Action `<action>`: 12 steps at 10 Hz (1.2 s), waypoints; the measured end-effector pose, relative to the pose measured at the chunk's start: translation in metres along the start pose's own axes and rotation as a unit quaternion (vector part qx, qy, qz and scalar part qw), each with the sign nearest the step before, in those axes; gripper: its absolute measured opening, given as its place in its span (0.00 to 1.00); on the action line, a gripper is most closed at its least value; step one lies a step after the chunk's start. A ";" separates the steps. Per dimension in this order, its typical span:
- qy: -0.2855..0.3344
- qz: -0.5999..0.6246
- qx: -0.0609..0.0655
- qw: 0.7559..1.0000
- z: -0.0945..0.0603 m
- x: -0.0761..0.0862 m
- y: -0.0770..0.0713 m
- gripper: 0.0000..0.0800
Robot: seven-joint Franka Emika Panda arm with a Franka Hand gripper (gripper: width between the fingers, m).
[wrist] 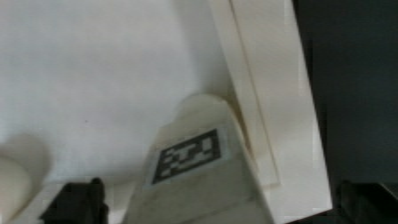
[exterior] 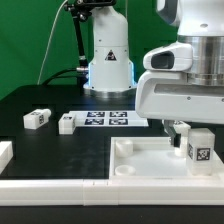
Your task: Assemble one leg
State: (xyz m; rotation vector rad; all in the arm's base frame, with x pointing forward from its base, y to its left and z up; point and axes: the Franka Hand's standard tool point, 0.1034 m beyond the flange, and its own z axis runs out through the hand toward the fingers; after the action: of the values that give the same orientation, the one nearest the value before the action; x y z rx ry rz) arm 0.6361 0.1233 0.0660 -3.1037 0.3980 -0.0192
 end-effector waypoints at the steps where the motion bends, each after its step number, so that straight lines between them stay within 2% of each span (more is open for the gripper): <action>1: 0.000 -0.061 -0.004 0.998 0.000 0.001 0.003 0.81; 4: 0.002 -0.091 -0.005 0.996 -0.001 0.004 0.007 0.81; 5: 0.002 -0.090 -0.005 0.996 -0.001 0.004 0.007 0.70; 6: 0.002 -0.085 -0.005 0.996 -0.001 0.004 0.007 0.70; 7: 0.002 -0.074 -0.005 0.997 -0.001 0.004 0.007 0.45; 8: 0.002 -0.074 -0.005 0.997 -0.001 0.004 0.008 0.37; 10: 0.000 0.028 -0.002 1.000 0.000 0.003 0.007 0.37; 12: 0.000 0.157 0.000 0.988 0.001 0.004 0.008 0.37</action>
Offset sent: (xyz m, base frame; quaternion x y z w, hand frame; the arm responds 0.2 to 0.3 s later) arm 0.0000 0.0000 0.0000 0.0000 0.0000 -0.0799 0.9968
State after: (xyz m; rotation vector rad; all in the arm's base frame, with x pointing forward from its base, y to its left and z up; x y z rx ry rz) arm 0.6377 0.1141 0.0652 -3.0010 0.8787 -0.0156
